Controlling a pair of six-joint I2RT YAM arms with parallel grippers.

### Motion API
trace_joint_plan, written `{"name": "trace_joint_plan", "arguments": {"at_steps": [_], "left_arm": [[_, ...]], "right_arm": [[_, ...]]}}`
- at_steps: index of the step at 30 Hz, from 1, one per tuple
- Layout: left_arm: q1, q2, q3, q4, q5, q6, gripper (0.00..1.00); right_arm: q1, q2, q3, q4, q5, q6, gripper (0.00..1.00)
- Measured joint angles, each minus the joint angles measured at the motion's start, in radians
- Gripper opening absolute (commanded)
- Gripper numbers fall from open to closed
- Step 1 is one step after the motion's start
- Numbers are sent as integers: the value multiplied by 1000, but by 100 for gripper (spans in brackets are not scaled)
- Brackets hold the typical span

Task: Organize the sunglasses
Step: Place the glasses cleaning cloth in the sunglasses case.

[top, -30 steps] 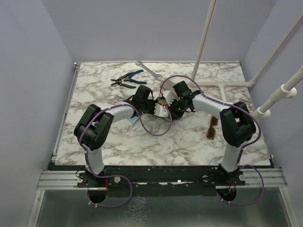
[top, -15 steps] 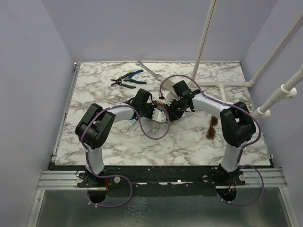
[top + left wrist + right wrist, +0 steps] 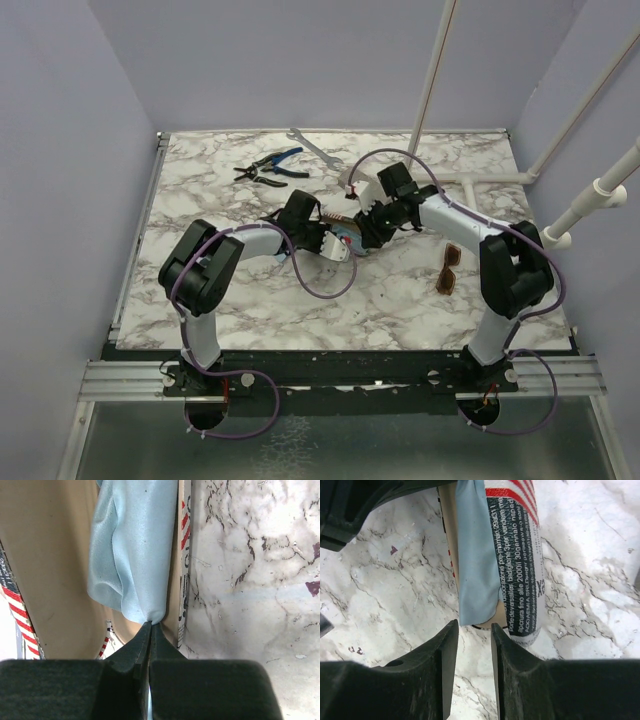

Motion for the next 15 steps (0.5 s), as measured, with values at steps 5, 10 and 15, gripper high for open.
{"name": "trace_joint_plan", "arguments": {"at_steps": [5,10,15], "left_arm": [[0,-2,-1,2,1,-6,1],[0,-10,-3,0,1,-35,14],[-2,-28,-5,-15,1,-75,25]], "right_arm": [[-13,-26,-2,6,-21,6,37],[-26,-28,-7,17,-42,11,36],[-38,-30,-19,53,-50,35,35]]}}
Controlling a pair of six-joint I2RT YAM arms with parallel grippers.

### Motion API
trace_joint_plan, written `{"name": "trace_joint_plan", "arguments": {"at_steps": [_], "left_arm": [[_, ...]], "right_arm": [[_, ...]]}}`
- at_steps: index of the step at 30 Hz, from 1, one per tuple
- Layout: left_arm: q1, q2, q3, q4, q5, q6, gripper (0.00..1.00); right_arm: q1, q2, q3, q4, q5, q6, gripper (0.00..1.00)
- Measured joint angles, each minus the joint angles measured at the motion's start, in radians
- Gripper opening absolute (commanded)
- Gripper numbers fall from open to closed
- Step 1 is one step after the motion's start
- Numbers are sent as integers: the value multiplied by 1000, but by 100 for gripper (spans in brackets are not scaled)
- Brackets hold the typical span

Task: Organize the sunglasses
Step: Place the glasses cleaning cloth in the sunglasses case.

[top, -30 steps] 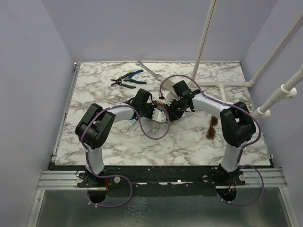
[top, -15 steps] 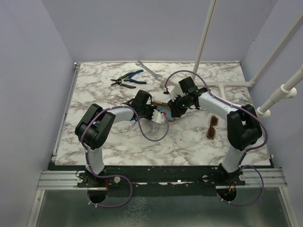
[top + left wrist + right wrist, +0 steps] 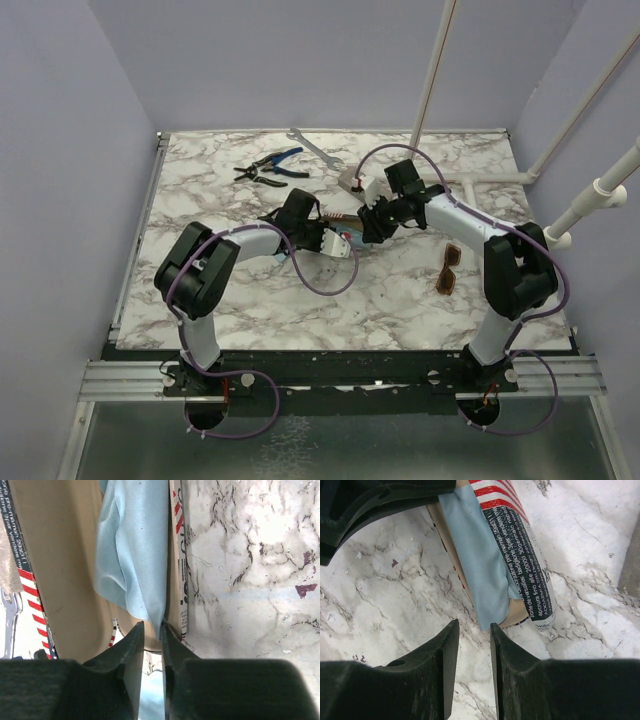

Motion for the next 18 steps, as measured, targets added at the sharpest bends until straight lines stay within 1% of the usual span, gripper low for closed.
{"name": "trace_joint_plan", "arguments": {"at_steps": [2,5,9,15,18], "left_arm": [[-3,-6,0,-3,0,-12,28],[-6,-16,0,-11,0,-32,30],[-11,-25,3,-32,0,-53,32],[-11,-40,18,-63,-1,-76,37],[-11,-60,26,-79,-1,-88,38]], "right_arm": [[-2,0,0,13,0,6,35],[-5,2,0,31,0,17,34],[-5,7,5,41,0,26,34],[-5,19,22,42,0,36,34],[-5,19,28,48,-3,42,34]]}}
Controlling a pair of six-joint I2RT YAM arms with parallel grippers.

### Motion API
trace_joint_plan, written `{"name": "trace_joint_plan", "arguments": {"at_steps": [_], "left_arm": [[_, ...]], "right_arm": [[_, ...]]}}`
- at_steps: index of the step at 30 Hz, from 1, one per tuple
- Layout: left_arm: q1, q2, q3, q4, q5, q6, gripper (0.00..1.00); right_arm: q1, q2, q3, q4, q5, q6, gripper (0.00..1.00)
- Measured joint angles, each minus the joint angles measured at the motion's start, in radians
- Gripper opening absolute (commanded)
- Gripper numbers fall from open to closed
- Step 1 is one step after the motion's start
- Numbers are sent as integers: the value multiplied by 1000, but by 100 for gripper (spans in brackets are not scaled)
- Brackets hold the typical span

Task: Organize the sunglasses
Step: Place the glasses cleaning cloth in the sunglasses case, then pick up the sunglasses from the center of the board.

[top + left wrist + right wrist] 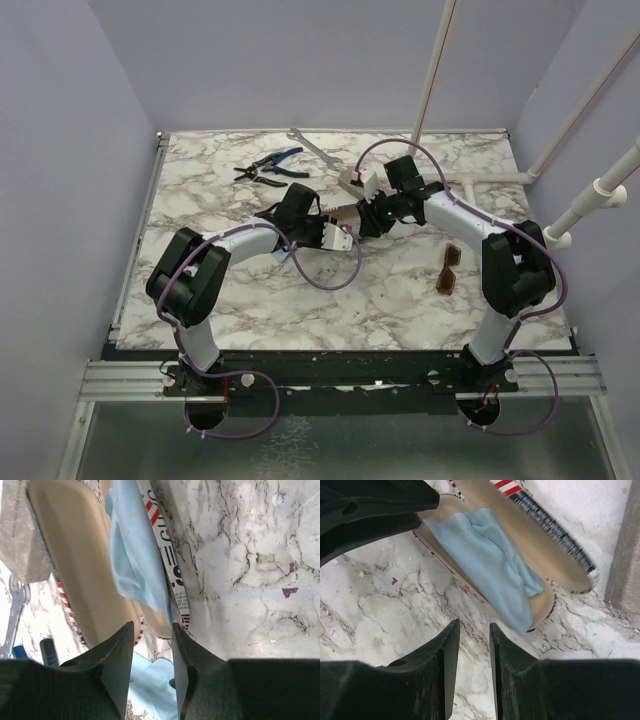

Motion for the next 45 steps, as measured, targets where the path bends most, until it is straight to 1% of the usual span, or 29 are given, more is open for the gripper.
{"name": "trace_joint_plan", "arguments": {"at_steps": [9,12,14,19,21,22,24,25,26,27,28,29,32,33,35,36,37,39,40,42,45], "left_arm": [[0,-54,13,-42,0,-16,39],[0,-65,13,-52,-3,-26,42],[0,-77,13,-63,-10,-39,48],[0,-121,44,-118,-31,-97,66],[0,-143,65,-148,-46,-133,72],[0,-154,75,-164,-56,-151,75],[2,-188,95,-213,-78,-192,82],[7,-203,104,-237,-88,-211,87],[16,-223,122,-282,-94,-238,93],[26,-234,137,-315,-97,-257,98],[41,-246,154,-354,-99,-280,99],[72,-256,178,-399,-101,-305,99],[178,-265,224,-504,-117,-362,99],[233,-265,226,-538,-135,-381,99],[307,-265,214,-597,-175,-400,99],[338,-267,203,-620,-196,-405,97],[376,-271,185,-642,-219,-407,94],[419,-283,154,-668,-255,-405,84],[454,-299,130,-677,-276,-397,82],[509,-331,97,-698,-311,-379,82],[601,-368,87,-749,-329,-330,90]], "right_arm": [[0,6,14,7,-23,19,33],[0,6,14,7,-26,23,34],[0,6,15,7,-26,26,34],[0,2,35,10,-36,36,35],[0,-11,37,12,-42,41,36],[0,-20,36,14,-45,43,39],[0,-47,35,23,-53,53,49],[0,-67,31,33,-57,61,57],[0,-87,25,47,-61,68,68],[0,-109,16,67,-67,79,81],[0,-143,-3,101,-72,89,95],[0,-166,-18,123,-74,107,99],[0,-243,-98,240,-79,146,100],[0,-259,-120,274,-78,158,100],[0,-266,-140,330,-78,176,100],[-1,-261,-142,356,-76,180,100],[-2,-251,-141,387,-74,183,100],[-5,-227,-127,416,-74,177,100],[-6,-203,-105,427,-73,169,100],[-7,-158,-53,431,-71,152,100],[-8,-94,72,392,-75,126,100]]}}
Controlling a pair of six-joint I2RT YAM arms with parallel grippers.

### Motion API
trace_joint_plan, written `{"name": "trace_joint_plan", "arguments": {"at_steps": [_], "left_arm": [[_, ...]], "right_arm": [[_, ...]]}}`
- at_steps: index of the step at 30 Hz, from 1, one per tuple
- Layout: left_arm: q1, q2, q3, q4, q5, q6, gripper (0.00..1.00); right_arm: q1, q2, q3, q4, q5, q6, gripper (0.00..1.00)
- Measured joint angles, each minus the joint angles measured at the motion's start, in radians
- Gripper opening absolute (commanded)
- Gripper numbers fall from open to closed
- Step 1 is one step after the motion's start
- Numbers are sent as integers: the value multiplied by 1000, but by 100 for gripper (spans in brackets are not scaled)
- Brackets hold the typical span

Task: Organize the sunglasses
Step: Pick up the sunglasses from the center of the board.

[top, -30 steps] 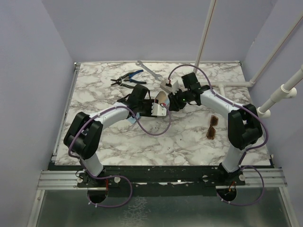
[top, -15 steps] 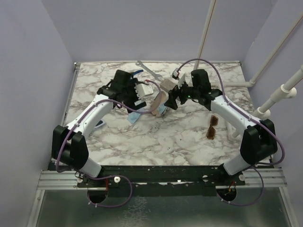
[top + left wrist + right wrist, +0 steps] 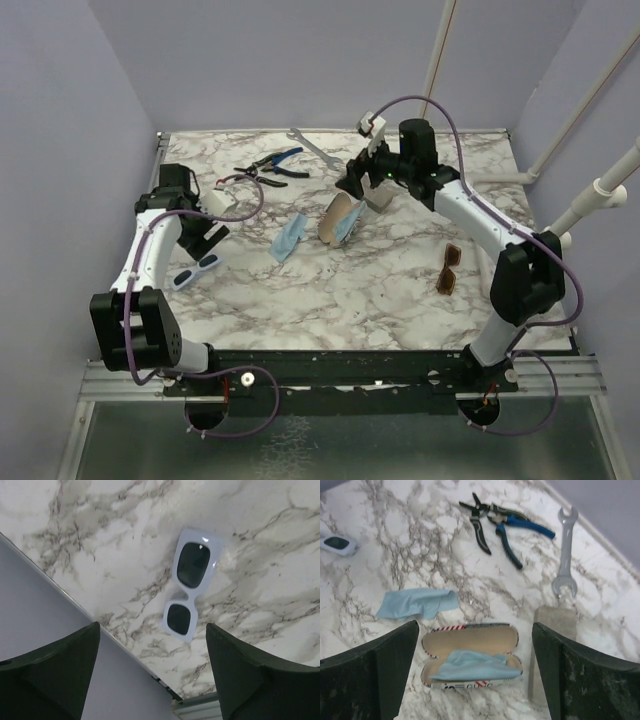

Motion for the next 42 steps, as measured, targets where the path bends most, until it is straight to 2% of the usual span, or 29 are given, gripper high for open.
{"name": "trace_joint_plan", "arguments": {"at_steps": [3,5,9,14,17,22,28,31,37,42], "left_arm": [[104,0,16,-73,13,55,92],[167,21,36,-125,43,104,89],[230,65,35,-174,103,206,87],[227,69,-60,-122,185,236,81],[226,69,-96,-53,208,234,80],[225,92,-102,25,227,235,90],[212,146,-109,83,260,235,91],[195,174,-110,98,271,235,87],[183,219,-115,121,278,238,70],[182,240,-116,128,278,240,66]], "right_arm": [[0,33,140,-67,-19,-11,100],[0,32,211,-108,-39,-14,100],[0,15,233,-140,-68,-14,100],[0,15,203,-185,-73,2,100],[0,13,184,-190,-73,13,100],[0,9,155,-204,-73,20,100],[0,-3,142,-215,-74,40,100],[0,-12,138,-215,-74,50,100],[0,-28,138,-216,-74,68,100],[0,-42,138,-216,-74,77,100]]}}
